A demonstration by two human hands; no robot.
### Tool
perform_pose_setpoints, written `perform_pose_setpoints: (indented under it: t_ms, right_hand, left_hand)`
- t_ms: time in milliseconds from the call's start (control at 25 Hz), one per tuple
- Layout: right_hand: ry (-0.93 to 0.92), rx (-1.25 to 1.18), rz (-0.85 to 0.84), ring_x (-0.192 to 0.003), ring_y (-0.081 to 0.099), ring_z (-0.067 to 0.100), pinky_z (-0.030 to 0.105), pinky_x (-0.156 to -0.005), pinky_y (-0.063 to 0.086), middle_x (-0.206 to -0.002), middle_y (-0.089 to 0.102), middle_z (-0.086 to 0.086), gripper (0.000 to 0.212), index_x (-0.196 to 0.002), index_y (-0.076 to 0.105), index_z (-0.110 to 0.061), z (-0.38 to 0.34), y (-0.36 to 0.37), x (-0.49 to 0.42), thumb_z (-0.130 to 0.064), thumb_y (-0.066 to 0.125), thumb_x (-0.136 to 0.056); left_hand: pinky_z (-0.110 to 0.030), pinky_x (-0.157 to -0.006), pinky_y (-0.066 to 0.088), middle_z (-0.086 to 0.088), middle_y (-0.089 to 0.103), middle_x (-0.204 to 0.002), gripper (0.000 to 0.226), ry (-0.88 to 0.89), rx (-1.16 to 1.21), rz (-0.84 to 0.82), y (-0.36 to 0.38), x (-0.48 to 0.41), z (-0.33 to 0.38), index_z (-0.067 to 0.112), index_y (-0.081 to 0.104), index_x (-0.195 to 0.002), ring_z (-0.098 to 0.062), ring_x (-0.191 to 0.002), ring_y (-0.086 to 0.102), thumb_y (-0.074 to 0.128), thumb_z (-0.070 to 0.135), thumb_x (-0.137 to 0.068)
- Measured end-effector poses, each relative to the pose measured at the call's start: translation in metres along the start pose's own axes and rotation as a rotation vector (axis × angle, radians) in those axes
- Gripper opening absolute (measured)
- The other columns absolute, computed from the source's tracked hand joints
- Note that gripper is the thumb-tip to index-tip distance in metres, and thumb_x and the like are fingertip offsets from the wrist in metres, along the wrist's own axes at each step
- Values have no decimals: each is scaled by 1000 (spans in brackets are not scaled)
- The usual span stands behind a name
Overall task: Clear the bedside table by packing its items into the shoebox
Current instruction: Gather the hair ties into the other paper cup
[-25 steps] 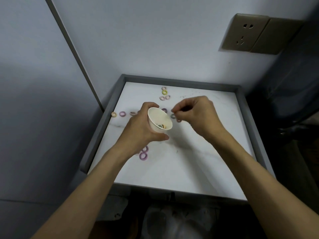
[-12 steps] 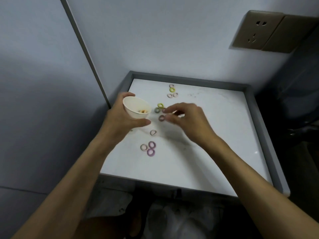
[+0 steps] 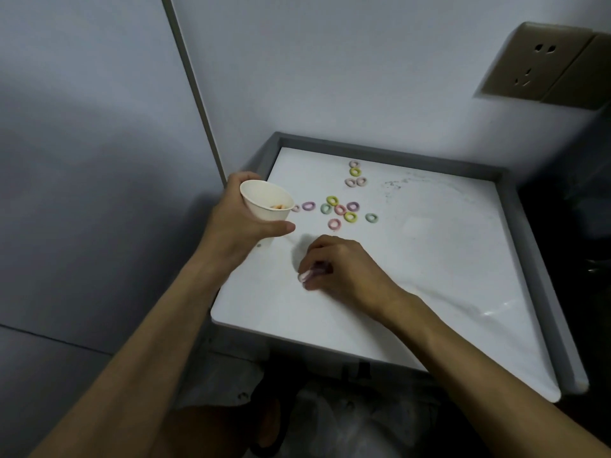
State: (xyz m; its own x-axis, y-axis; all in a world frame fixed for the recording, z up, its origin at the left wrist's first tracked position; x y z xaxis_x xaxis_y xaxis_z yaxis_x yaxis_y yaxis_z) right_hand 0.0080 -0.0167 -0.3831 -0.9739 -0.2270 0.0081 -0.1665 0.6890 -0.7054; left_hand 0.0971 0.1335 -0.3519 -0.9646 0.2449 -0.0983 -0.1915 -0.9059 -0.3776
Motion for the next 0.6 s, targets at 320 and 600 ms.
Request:
perform_pose_setpoints:
  t_ms: [320, 600]
  right_hand:
    - [202, 463, 124, -87, 62, 29, 38, -76, 52, -88, 70, 11, 19, -89, 71, -8, 20, -39, -11, -4, 54, -83]
    - [217, -157, 500, -60, 66, -2, 7, -56, 44, -65, 71, -10, 12, -73, 74, -22, 7, -111, -4, -10, 75, -76]
  left_hand:
    - [-22, -71, 55, 14, 52, -114, 84, -29, -55, -130, 24, 11, 3, 31, 43, -125, -9, -104, 53, 94, 22, -59]
    - [-40, -74, 60, 18, 56, -111, 85, -39, -83, -237, 56, 20, 10, 39, 44, -122, -8, -104, 55, 95, 28, -54]
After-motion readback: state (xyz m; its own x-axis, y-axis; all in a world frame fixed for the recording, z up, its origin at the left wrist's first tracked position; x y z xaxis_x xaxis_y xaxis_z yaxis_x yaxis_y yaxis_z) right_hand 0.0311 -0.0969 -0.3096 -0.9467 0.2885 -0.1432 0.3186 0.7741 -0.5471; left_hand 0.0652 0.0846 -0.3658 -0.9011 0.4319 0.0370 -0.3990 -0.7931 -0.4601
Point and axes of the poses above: each hand's wrist, its own x-axis away from the middle knuckle, its own y-axis out of the palm, z = x × y, the point moved 7 cm from there along -x, towards the middle knuckle
